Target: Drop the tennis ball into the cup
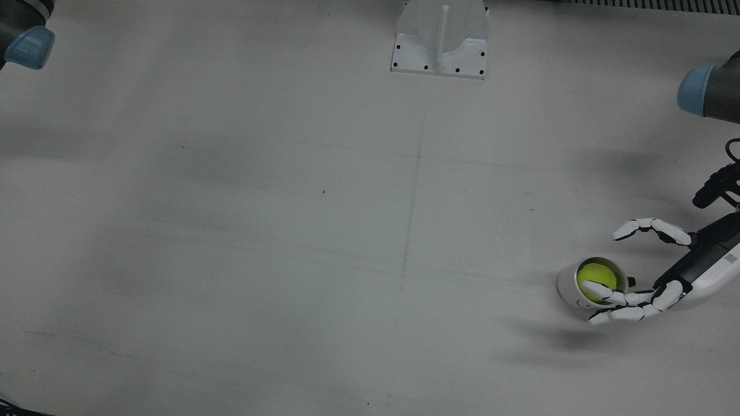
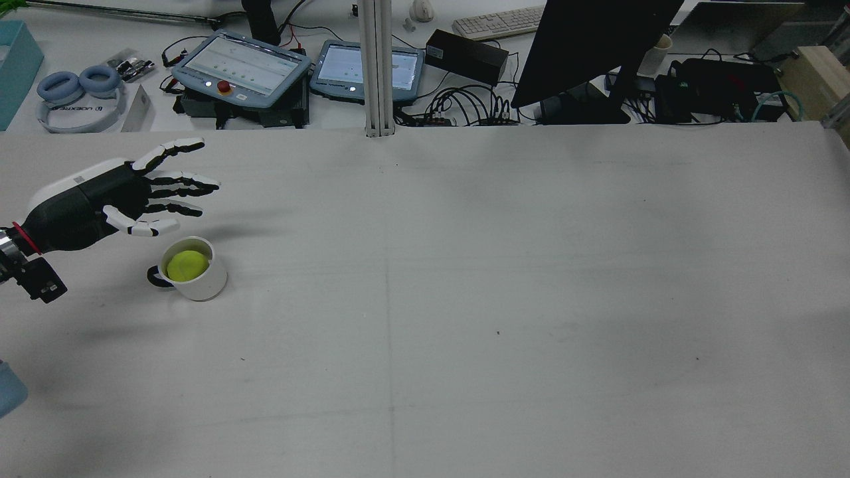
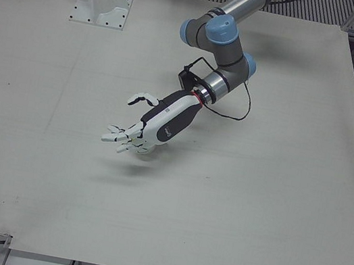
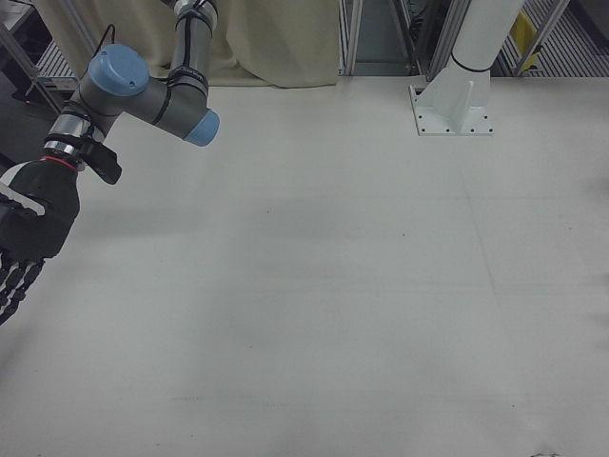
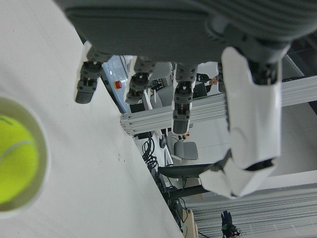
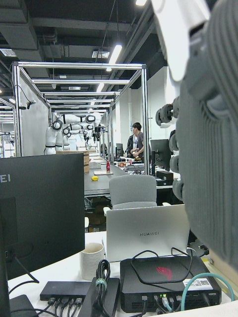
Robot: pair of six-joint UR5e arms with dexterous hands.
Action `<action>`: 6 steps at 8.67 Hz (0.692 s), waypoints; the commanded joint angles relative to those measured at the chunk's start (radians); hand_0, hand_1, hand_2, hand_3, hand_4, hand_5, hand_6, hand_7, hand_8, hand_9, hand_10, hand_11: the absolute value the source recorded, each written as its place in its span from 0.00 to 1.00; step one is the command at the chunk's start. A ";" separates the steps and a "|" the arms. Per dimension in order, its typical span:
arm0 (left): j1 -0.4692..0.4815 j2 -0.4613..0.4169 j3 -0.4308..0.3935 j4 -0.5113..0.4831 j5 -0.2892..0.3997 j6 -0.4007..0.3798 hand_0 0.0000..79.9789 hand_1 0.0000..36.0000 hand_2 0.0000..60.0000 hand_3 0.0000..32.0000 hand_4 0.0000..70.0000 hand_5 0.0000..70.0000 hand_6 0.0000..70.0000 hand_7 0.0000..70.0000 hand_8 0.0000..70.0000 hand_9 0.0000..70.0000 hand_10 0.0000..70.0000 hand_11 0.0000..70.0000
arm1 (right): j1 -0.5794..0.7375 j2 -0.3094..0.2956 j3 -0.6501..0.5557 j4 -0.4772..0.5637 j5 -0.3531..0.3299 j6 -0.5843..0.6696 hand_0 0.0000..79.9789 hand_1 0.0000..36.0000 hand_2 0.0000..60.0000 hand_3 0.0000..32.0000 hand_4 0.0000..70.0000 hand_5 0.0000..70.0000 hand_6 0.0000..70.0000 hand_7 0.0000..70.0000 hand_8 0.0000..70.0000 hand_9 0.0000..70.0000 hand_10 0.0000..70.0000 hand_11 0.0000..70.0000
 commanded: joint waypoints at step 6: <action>-0.485 -0.036 0.006 0.113 0.014 -0.107 0.78 0.96 0.62 1.00 0.00 0.20 0.15 0.33 0.22 0.12 0.19 0.32 | 0.000 0.000 -0.002 0.000 0.000 -0.002 0.00 0.00 0.00 0.00 0.00 0.00 0.00 0.00 0.00 0.00 0.00 0.00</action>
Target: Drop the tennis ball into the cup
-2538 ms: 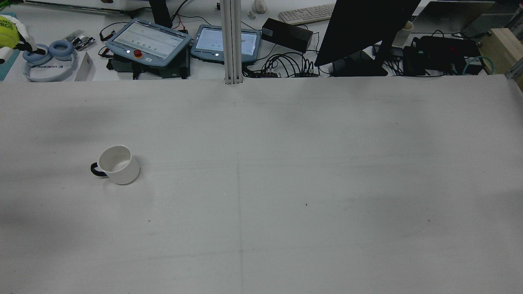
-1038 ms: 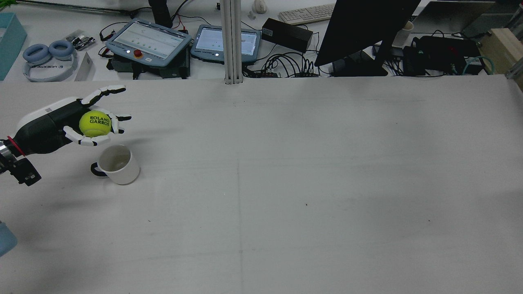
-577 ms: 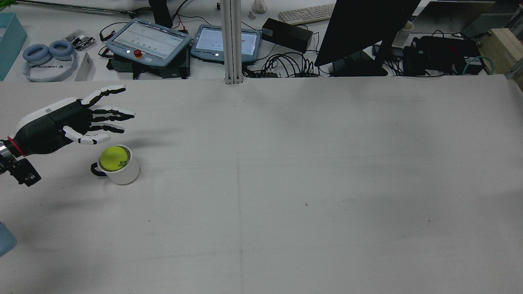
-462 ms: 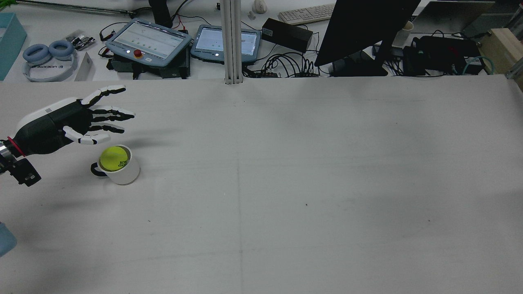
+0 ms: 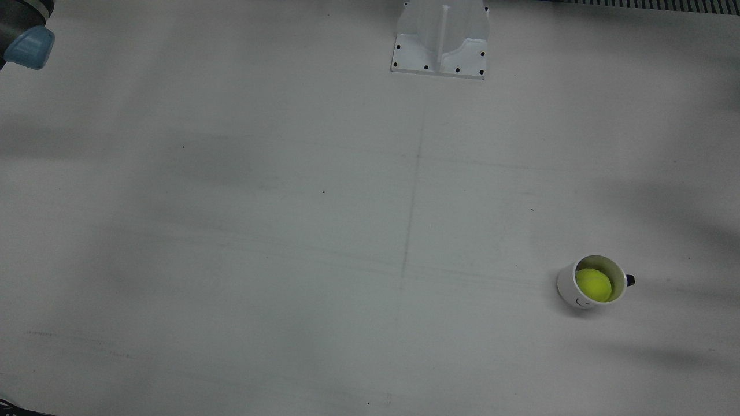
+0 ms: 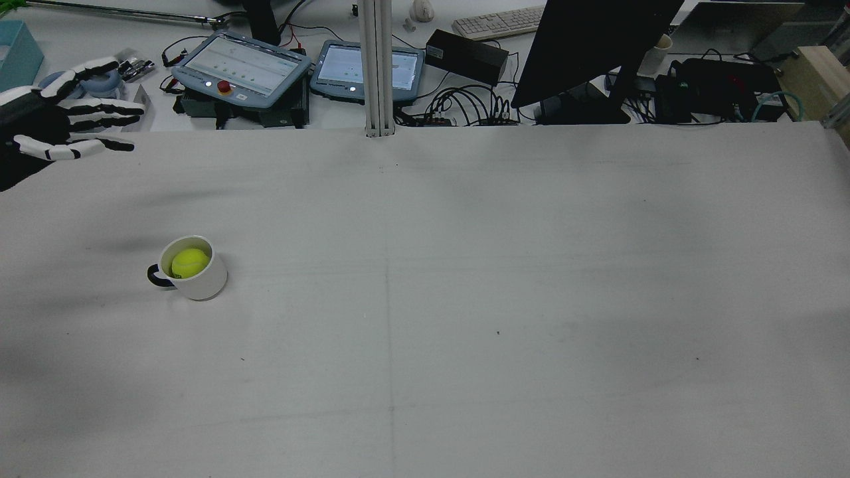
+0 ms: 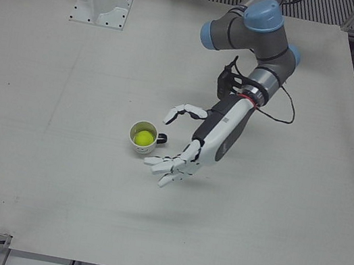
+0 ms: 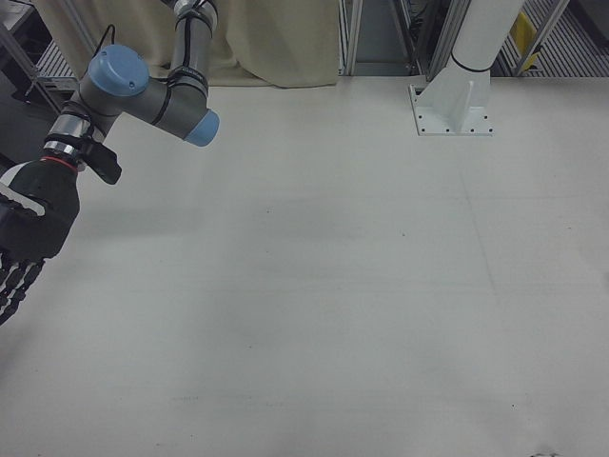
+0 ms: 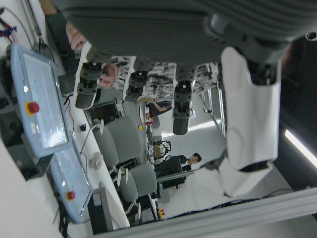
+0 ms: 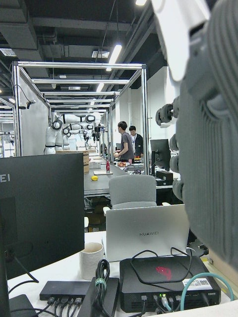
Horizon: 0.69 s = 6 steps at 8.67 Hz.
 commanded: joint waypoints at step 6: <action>-0.254 -0.022 0.052 0.017 0.016 -0.011 0.83 0.96 0.64 1.00 0.00 0.30 0.55 0.23 0.30 0.10 0.21 0.35 | 0.000 0.000 0.001 0.000 0.000 0.000 0.00 0.00 0.00 0.00 0.00 0.00 0.00 0.00 0.00 0.00 0.00 0.00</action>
